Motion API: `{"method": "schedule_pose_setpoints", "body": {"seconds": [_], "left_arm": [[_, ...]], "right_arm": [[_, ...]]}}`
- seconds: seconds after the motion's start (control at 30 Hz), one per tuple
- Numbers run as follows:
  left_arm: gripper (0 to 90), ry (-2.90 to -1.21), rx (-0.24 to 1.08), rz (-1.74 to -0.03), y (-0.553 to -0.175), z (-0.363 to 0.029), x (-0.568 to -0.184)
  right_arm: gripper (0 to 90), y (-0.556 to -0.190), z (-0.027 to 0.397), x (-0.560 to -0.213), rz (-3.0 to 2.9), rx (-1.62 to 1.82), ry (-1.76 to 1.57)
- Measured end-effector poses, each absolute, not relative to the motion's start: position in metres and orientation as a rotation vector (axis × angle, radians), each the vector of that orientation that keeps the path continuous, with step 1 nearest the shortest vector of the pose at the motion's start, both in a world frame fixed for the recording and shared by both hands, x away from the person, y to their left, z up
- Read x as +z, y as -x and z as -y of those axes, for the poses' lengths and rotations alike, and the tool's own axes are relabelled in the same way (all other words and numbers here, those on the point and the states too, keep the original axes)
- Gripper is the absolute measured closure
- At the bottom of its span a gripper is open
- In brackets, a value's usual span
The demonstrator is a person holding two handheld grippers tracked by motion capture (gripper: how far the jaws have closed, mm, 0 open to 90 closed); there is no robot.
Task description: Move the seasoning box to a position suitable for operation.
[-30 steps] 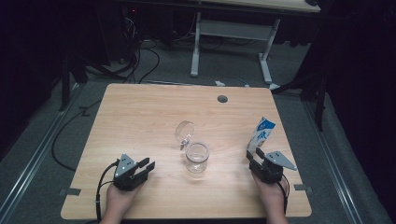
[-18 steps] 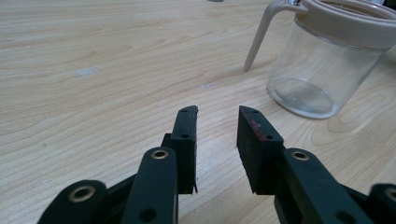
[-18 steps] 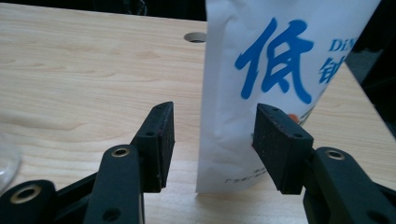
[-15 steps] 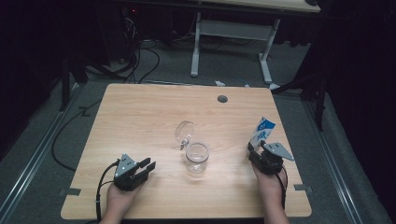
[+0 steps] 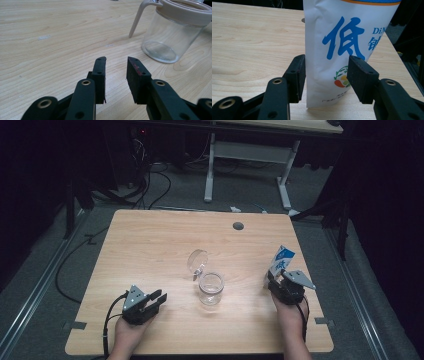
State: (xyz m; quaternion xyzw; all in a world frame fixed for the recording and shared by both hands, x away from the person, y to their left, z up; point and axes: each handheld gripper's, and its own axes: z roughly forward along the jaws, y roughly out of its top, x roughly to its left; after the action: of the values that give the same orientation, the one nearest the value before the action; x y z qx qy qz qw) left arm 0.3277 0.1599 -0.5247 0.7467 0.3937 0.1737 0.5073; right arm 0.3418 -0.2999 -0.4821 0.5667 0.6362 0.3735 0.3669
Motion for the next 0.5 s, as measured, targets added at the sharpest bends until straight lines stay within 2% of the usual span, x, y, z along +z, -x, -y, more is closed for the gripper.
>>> {"method": "schedule_pose_setpoints", "body": {"seconds": [0.3,0.47,0.5], "left_arm": [[69.2,-1.792,0.418,-0.948,-0.3277,-0.1599,-0.5245],[69.0,-1.79,0.42,-0.951,-0.328,-0.1606,-0.5247],[69.0,-1.79,0.42,-0.951,-0.328,-0.1606,-0.5247]], "right_arm": [[55.6,-0.3334,0.3071,-0.4843,-1.649,0.969,-1.435],[41.7,-0.3376,0.3015,-0.4815,-1.623,0.979,-1.439],[41.7,-0.3376,0.3015,-0.4815,-1.623,0.979,-1.439]]}}
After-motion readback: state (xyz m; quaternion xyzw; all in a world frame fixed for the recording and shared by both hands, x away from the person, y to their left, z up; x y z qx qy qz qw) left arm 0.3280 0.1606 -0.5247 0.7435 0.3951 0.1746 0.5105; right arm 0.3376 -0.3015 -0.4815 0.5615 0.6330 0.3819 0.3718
